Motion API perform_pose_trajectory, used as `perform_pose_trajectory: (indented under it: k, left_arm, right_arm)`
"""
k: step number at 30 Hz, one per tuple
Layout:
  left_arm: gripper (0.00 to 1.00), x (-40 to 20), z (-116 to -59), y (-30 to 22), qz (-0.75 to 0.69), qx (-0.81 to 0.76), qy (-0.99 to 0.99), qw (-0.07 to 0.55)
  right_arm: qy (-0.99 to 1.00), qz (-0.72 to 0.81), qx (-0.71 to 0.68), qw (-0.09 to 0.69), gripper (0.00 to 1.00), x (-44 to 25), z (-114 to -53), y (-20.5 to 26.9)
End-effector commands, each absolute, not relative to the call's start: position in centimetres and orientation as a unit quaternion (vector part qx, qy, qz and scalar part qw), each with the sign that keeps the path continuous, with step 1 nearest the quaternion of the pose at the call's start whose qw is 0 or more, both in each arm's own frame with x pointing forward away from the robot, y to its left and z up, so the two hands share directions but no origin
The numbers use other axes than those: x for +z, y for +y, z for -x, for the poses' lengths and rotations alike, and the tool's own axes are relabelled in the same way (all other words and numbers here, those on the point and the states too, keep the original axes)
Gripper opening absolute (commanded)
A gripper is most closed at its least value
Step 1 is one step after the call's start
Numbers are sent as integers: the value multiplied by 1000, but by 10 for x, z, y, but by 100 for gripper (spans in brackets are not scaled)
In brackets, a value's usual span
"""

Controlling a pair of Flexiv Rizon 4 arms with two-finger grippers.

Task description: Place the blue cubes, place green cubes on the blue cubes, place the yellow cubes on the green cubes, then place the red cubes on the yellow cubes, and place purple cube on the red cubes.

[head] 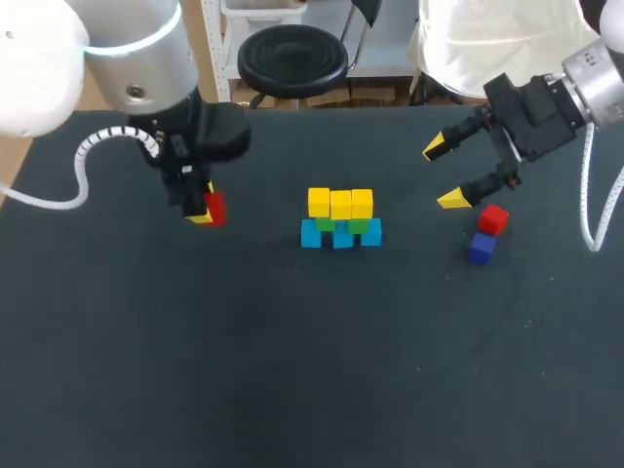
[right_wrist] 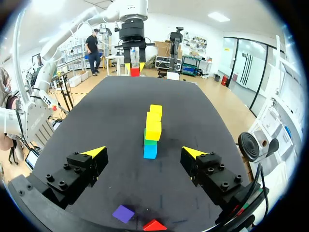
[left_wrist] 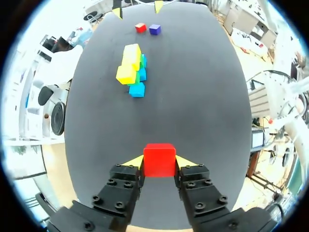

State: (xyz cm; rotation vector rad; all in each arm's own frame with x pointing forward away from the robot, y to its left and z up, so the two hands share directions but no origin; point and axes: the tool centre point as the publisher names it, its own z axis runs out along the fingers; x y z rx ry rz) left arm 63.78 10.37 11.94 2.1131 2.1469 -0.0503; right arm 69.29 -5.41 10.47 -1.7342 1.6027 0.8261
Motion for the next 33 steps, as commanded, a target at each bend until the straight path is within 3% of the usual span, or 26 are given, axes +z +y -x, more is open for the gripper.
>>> perform_pose_trajectory:
  k: [1, 13, 33]
  left_arm:
    - [0, 120, -644, 99, -703, -30, 704, 93]
    - [0, 140, -666, 78, -724, -51, 674, 134]
    - [0, 140, -666, 78, -724, -51, 674, 134]
  right_arm:
    - [608, 658, 314, 315, 100, 104, -693, -54]
    - [608, 658, 314, 315, 100, 104, -693, -54]
    - [608, 658, 314, 315, 100, 104, -693, -54]
